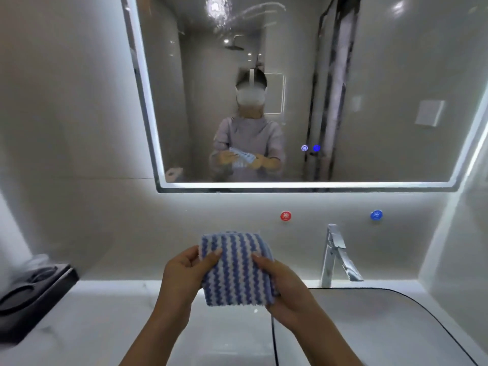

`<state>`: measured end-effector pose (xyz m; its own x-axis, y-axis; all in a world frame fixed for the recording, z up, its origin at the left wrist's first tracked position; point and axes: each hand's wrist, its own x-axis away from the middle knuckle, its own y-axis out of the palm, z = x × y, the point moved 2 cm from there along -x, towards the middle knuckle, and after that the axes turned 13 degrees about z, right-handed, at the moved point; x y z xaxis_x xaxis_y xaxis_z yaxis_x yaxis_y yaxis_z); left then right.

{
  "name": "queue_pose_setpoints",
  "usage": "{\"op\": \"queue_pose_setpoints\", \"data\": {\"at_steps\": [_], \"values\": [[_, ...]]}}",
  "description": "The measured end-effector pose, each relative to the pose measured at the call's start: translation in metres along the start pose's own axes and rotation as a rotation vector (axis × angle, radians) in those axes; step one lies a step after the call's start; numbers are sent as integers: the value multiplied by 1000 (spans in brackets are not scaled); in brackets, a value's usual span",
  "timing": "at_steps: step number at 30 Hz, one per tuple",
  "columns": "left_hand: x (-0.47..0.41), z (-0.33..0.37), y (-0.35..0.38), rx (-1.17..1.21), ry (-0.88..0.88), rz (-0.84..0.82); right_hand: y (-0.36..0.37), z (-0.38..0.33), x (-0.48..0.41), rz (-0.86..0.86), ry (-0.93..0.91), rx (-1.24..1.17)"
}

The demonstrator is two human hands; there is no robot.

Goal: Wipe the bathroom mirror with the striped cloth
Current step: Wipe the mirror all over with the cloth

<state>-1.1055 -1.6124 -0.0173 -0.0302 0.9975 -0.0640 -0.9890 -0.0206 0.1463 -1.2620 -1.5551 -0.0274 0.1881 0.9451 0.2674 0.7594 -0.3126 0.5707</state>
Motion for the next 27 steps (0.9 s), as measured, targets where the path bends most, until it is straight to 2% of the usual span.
{"op": "queue_pose_setpoints", "data": {"at_steps": [5,12,15,22,27], "values": [[-4,8,-20,7,-14,-15,21,4,8,-85,125,-75],[-24,6,-16,7,-64,-18,27,-5,-9,-80,204,-50],[-32,8,-4,15,-78,-43,24,-15,-17,-139,250,-24],[-45,12,19,-10,-39,-65,11,-37,-28,-108,137,100],[-51,30,23,0,2,-78,25,-52,-38,-205,192,2]]}}
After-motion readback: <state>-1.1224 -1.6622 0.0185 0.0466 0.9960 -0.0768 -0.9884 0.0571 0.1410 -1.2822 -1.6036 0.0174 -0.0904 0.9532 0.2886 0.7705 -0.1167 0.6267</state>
